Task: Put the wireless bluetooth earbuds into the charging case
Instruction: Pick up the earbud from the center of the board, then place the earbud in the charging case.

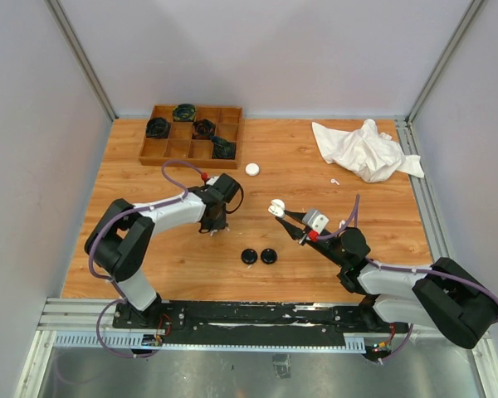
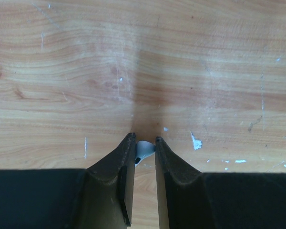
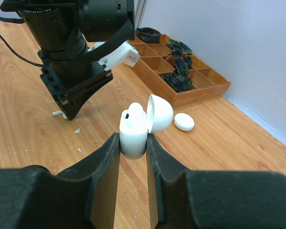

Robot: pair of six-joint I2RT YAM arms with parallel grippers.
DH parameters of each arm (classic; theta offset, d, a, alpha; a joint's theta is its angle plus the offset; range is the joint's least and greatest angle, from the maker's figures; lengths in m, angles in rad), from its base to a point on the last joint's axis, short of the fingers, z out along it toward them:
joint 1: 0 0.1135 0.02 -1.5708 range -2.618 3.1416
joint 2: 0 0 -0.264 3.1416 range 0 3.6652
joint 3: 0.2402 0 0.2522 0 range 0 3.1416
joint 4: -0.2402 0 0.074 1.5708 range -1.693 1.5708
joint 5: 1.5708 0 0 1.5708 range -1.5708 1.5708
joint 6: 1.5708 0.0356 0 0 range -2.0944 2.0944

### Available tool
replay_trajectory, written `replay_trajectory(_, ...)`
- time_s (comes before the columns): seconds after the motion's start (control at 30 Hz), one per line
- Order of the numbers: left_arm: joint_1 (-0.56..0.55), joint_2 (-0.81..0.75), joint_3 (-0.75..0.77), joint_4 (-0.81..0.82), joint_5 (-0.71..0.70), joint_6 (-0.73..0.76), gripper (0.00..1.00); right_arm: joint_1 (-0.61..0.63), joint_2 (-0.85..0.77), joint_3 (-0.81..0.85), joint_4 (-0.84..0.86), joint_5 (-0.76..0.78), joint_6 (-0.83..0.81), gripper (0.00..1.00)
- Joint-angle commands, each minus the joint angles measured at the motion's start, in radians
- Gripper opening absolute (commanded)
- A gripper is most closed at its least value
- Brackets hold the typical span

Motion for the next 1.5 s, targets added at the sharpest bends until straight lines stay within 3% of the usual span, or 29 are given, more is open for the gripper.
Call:
replay_trajectory(0.0, -0.023, -0.061, 0.018, -0.064, -0.015, -0.008, 0.23, 0.012, -0.014, -0.004, 0.034, -0.010, -0.008, 0.01)
replay_trajectory(0.5, -0.118, -0.373, -0.038, 0.150, -0.047, -0.101, 0.22, 0.047, 0.034, 0.035, 0.079, -0.011, -0.010, 0.01)
replay_trajectory(0.8, -0.215, -0.542, -0.100, 0.337, -0.098, -0.146, 0.20, 0.068, 0.113, 0.063, 0.197, 0.015, -0.006, 0.01)
replay_trajectory(1.47, -0.377, -0.649, -0.233, 0.724, -0.145, -0.123, 0.18, 0.137, 0.155, 0.135, 0.222, 0.098, 0.024, 0.01)
